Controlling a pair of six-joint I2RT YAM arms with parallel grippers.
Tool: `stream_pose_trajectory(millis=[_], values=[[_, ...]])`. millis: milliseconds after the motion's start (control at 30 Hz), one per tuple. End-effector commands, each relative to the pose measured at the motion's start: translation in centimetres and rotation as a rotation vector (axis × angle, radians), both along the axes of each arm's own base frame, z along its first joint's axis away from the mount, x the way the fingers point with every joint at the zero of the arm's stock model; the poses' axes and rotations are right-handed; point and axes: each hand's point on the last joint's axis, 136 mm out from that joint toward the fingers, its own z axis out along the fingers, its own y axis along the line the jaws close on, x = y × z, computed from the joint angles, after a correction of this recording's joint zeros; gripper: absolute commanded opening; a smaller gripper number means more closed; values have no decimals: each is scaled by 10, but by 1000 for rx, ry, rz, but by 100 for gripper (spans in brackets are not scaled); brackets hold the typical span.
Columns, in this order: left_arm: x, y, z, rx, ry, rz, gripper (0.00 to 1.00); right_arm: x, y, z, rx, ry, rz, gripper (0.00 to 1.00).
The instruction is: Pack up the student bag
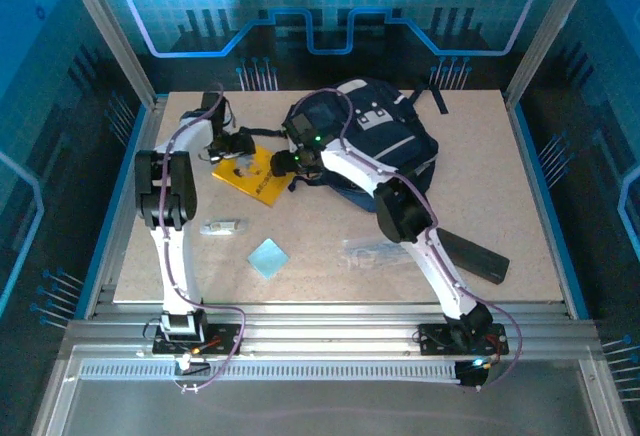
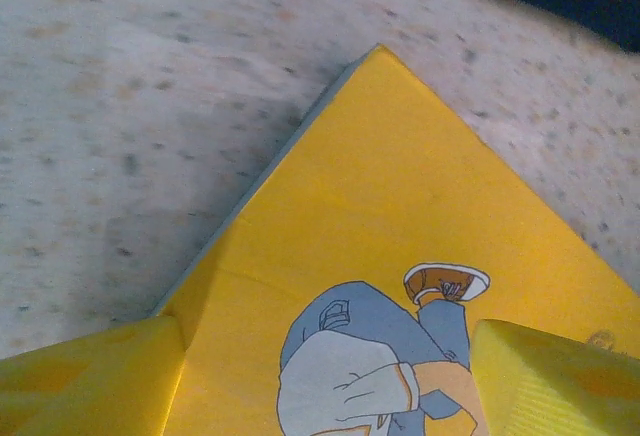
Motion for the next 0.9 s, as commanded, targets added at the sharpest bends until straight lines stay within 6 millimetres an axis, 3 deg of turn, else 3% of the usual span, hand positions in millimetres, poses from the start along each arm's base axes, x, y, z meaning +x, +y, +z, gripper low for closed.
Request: stream_pose_trajectory(millis=[0, 167, 267, 400, 633, 867], values=[[-28, -38, -27, -69, 125, -124, 76, 18, -25, 33, -37, -101, 12, 77], [-27, -55, -23, -39, 107, -207, 77, 13, -46, 37, -166, -143, 46, 77], [-26, -70, -20, -75, 87, -249, 76, 7, -37, 37, -129, -149, 132, 77], [-26, -81, -17, -51, 76, -292, 76, 4, -24, 14, -116, -109, 196, 75], [-26, -71, -22, -6, 111, -240, 77, -12, -17, -21, -159, -34, 239, 73], [-24, -63, -25, 22, 137, -181, 77, -37, -6, -16, -69, 30, 297, 70]])
